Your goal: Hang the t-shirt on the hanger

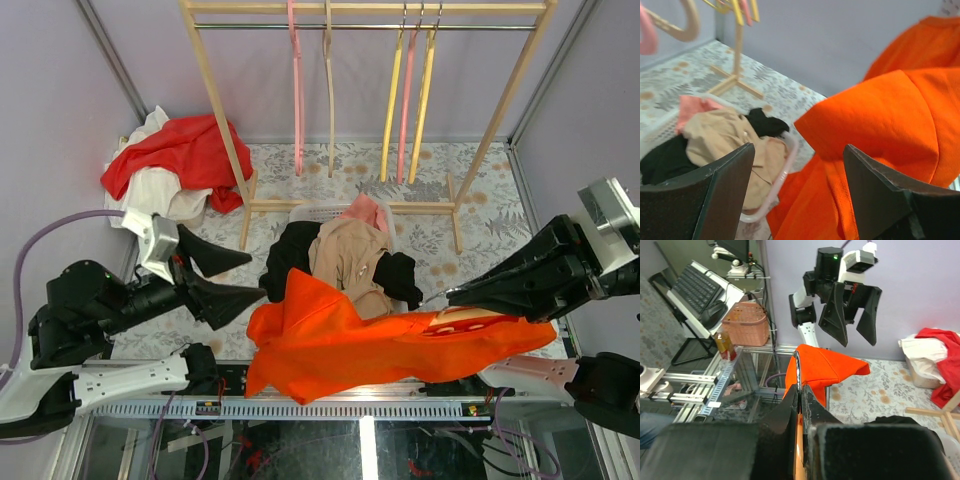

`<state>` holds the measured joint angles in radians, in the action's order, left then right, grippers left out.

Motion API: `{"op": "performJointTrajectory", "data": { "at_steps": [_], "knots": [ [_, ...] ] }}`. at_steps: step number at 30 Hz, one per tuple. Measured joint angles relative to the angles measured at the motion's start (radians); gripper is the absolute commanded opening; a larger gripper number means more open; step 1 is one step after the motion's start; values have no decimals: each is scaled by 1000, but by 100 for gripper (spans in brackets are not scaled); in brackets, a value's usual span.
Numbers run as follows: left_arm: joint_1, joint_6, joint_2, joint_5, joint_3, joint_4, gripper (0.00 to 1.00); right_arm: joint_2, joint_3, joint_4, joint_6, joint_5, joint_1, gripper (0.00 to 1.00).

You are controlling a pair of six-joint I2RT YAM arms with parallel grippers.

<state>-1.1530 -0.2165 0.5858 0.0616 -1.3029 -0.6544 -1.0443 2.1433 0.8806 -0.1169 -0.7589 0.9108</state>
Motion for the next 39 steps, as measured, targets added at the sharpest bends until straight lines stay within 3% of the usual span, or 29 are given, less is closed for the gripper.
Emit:
{"op": "performJointTrajectory", "data": {
  "at_steps": [17,25,27,34,35,39],
  "knots": [
    [0,-72,-82,-474,159,84,75,80,-104,-87,-54,-101,0,0],
    [0,-105,-41,-567,217,123,73,93,-121,-87,-56,-100,0,0],
    [0,-113,-41,-586,228,136,66,100,-126,-87,-56,-100,0,0],
    [0,-152,-39,-657,240,215,6,111,-152,-88,-48,-95,0,0],
    [0,-156,-38,-662,240,221,1,111,-155,-87,-47,-91,0,0],
    [0,-161,-36,-649,223,227,0,111,-159,-84,-34,-68,0,0]
  ]
}}
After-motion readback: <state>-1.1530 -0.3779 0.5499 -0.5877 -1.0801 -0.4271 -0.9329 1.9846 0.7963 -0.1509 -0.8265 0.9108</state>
